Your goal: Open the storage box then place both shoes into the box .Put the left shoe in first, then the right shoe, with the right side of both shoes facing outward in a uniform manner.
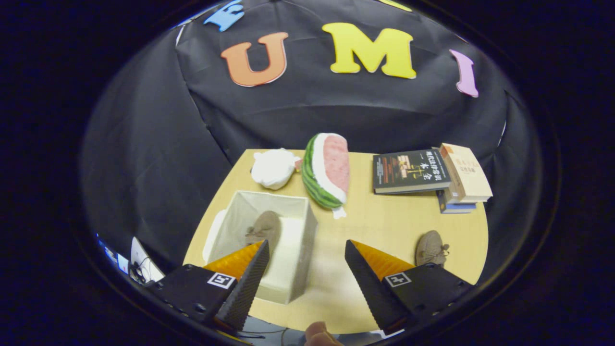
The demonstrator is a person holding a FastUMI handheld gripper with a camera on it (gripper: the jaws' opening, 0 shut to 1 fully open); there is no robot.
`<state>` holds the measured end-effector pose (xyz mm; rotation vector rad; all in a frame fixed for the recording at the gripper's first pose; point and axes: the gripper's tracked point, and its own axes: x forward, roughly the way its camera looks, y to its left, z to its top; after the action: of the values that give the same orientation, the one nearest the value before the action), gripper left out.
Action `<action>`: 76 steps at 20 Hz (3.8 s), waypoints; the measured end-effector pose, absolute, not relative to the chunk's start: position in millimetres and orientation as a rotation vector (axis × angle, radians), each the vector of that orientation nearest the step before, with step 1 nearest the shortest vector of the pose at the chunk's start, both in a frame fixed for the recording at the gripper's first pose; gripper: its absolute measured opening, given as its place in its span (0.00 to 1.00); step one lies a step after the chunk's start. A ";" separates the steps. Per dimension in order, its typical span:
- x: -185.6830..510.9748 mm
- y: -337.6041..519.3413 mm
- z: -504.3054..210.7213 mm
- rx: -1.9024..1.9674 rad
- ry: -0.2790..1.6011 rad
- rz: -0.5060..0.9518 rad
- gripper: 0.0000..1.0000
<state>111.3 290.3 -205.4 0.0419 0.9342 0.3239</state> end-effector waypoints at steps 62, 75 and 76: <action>80.7 149.3 -256.9 0.275 1.169 -0.037 0.00; 70.2 367.5 -228.0 0.158 1.172 0.186 0.00; 70.0 378.2 -234.7 0.158 1.182 0.190 0.00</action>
<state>70.0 378.2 -234.7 0.1578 1.1819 0.1903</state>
